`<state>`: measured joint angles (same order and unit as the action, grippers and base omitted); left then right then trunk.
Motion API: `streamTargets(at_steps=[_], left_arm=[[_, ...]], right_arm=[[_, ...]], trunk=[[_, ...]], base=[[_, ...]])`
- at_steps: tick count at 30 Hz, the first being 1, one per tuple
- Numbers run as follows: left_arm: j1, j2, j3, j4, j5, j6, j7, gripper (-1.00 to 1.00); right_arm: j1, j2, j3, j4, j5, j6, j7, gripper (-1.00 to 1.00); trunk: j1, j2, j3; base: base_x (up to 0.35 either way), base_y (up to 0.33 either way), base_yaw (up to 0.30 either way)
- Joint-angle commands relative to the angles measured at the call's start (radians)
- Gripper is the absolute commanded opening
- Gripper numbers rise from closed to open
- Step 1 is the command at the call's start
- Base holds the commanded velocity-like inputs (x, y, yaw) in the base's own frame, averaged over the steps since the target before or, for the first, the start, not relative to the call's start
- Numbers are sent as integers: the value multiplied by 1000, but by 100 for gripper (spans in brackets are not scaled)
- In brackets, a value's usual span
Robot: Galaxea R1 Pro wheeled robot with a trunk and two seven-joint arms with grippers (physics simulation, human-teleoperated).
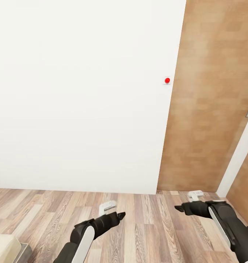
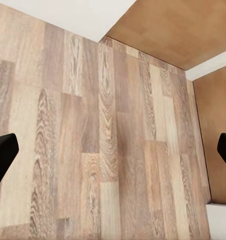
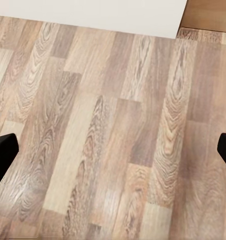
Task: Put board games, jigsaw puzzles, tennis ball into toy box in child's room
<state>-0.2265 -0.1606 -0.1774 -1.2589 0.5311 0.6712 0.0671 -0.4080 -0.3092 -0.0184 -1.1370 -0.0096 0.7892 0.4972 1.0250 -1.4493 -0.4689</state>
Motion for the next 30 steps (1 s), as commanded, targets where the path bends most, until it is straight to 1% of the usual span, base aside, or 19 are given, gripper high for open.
streamTargets(at_steps=[1, 2, 3, 6, 8, 9, 11, 16, 18, 26, 30], left_arm=[[0, 0, 0, -1, 10, 4, 7, 100], [2, 0, -3, 3, 14, -4, 7, 100], [3, 0, -6, 10, 19, -15, 7, 100], [4, 0, -8, 18, 22, -28, 7, 100], [5, 0, -11, 34, 28, -50, 7, 100], [5, 0, -11, 34, 28, -50, 7, 100], [6, 1, -13, 44, 31, -66, 7, 100], [7, 1, -15, 55, 35, -83, 7, 100], [7, 1, -15, 56, 36, -85, 7, 100], [6, 0, -16, 62, 38, -91, 5, 100], [5, 0, -16, 63, 38, -89, 5, 100]], right_arm=[[3, -3, -4, -4, -1, 6, 20, 100], [3, -3, -4, -4, -1, 6, 20, 100], [5, -5, -8, -7, -1, 5, 36, 100], [7, -7, -13, -9, -2, 4, 53, 100], [11, -9, -19, -12, -2, 4, 85, 100], [11, -9, -19, -12, -2, 4, 85, 100], [13, -11, -23, -15, -2, 3, 114, 100], [16, -12, -28, -15, -1, 1, 147, 100], [16, -12, -30, -15, -1, 1, 151, 100], [16, 0, -34, -15, 5, 10, 161, 100], [16, 1, -36, -15, 6, 11, 161, 100]], trunk=[[0, -1, -1], [0, -1, -1], [0, -1, -1], [0, -1, -1], [0, -1, -1], [0, -1, -1], [0, -1, -1], [0, -1, -1], [0, -1, -1], [0, -1, -1], [0, -1, -1]], base=[[0, 0, 0], [0, 0, 0], [0, 0, 0], [0, 0, 0], [0, 0, 0], [0, 0, 0], [0, 0, 0], [0, 0, 0], [0, 0, 0], [0, 0, 0], [0, 0, 0]])
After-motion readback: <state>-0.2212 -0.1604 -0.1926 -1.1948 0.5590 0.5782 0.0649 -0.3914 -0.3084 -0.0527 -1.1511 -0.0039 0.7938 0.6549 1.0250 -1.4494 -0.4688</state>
